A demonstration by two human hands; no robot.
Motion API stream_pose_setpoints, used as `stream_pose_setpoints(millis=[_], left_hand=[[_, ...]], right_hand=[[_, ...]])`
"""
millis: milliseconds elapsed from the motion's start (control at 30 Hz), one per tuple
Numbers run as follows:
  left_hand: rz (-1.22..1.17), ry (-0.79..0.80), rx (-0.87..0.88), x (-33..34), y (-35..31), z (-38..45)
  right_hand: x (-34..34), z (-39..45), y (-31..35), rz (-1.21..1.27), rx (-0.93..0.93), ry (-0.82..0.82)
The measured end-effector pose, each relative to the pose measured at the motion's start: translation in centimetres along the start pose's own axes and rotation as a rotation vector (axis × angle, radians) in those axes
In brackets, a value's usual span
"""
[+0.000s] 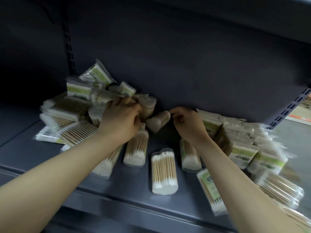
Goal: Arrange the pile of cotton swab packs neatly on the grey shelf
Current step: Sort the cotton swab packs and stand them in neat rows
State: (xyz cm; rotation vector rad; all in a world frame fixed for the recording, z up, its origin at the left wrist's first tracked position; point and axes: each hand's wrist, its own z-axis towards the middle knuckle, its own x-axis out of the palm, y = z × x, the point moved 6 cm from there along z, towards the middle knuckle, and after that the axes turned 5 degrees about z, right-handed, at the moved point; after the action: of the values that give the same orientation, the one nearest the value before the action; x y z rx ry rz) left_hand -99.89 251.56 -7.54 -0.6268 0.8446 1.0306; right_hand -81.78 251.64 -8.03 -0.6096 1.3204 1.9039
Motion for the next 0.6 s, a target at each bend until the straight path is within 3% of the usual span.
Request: stream_pose_setpoints(millis=[267,600], left_hand=[[-0.048,0.016,0.039,-0.1,3.2,-1.2],[-0.02,-0.074,0.071,-0.1,4.0,-1.3]], right_hand=[[1.4,2.2,1.0,-0.008,-0.016,0.003],[4.5,4.8,2.5,-0.023,-0.098,0.107]])
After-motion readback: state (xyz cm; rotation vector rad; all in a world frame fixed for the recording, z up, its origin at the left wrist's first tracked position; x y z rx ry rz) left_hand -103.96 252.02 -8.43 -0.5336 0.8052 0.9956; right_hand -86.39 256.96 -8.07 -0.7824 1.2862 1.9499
